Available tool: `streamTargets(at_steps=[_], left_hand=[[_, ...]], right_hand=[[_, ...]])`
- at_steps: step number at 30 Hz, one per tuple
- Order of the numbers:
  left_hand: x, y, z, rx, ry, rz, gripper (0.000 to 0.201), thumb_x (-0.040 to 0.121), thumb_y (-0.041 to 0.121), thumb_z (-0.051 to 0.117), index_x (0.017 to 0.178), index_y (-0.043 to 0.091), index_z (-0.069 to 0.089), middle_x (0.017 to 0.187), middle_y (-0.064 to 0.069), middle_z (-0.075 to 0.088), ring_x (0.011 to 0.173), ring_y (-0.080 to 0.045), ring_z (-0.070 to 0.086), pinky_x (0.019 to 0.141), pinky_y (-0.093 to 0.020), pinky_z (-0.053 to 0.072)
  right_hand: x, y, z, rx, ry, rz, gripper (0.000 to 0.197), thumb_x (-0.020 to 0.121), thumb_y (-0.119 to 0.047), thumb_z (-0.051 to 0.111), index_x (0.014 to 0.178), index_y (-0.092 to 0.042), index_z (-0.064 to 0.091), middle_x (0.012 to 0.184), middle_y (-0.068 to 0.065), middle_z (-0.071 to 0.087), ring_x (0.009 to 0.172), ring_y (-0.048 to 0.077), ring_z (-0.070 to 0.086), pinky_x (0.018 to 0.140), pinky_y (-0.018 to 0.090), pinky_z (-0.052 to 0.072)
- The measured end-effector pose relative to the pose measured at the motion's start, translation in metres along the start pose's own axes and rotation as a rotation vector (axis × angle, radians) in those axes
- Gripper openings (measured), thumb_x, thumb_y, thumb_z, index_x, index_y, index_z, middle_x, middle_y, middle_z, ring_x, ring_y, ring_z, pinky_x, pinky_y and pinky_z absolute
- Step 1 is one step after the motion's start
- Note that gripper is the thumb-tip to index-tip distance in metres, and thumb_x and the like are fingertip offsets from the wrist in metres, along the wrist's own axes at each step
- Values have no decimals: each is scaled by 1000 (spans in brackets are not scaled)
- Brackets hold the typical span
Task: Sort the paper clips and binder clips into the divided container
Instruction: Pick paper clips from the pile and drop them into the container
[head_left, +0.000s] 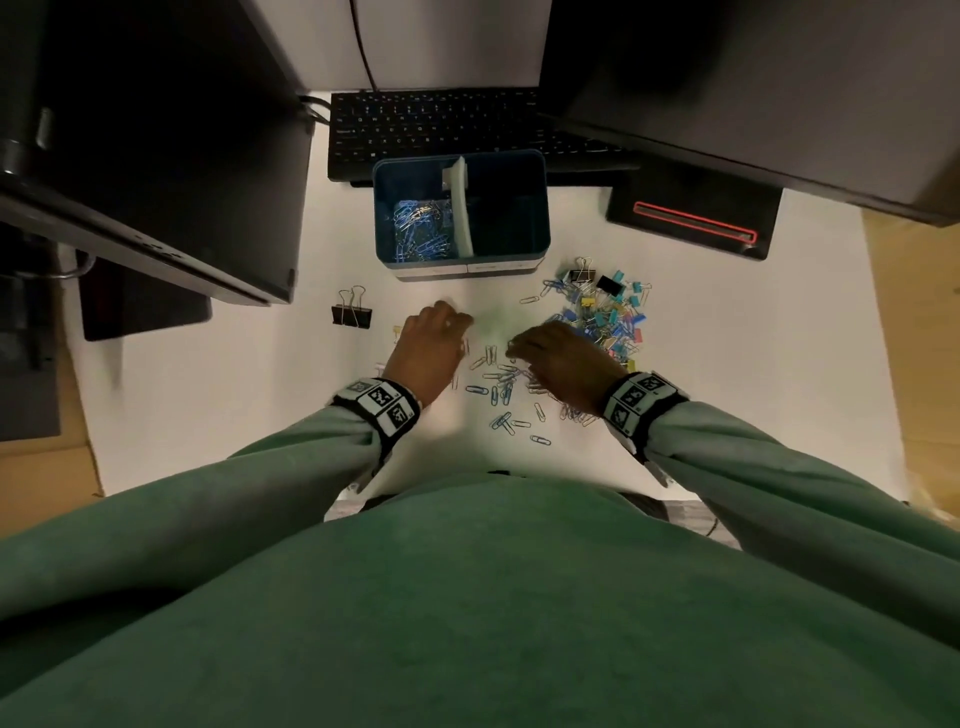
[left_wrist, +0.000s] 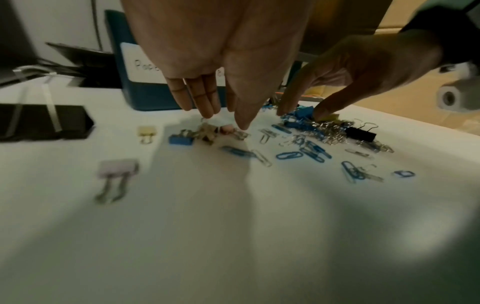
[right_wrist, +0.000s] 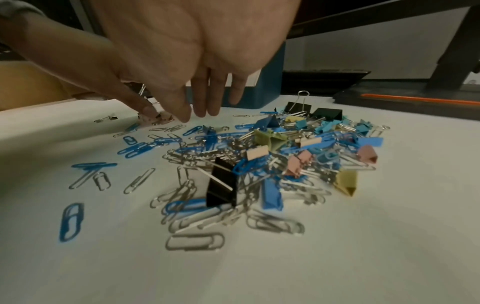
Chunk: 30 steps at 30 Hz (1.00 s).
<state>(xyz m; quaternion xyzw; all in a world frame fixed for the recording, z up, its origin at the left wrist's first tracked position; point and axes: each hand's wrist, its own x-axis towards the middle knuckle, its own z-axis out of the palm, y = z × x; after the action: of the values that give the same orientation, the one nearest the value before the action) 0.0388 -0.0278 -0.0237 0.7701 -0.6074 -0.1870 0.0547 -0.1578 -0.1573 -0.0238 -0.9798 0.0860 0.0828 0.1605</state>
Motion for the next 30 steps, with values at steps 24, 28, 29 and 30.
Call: streamTargets(at_steps=[24,28,29,30], left_hand=[[-15,-30,-13,14,137,-119,34,78,17,72,109,9,61,100,-15,58,89,-34,55,77,-40,40],[-34,-15,-10,-72,-54,-67,67,78,41,73,130,8,47,124,-16,51,97,-30,57,83,-38,51],[-37,-8,-7,-84,-137,-80,80,75,48,74,135,8,40,132,-16,45,105,-29,54,88,-40,51],[-38,-2,-3,-86,-200,-92,93,70,53,75,140,8,34,137,-16,38,112,-29,50,93,-41,50]], right_hand=[[-16,-22,6,27,-128,-1,58,86,-16,66,139,-7,44,143,20,44,128,35,47,104,42,42],[-5,-21,1,57,-199,101,74,85,-31,68,146,-10,30,147,15,35,130,30,41,105,40,40],[2,-22,1,75,-194,105,73,86,-32,67,145,-10,31,145,15,37,128,29,43,104,39,41],[10,-25,0,94,-185,110,71,86,-32,66,144,-9,33,142,15,40,124,28,45,101,37,43]])
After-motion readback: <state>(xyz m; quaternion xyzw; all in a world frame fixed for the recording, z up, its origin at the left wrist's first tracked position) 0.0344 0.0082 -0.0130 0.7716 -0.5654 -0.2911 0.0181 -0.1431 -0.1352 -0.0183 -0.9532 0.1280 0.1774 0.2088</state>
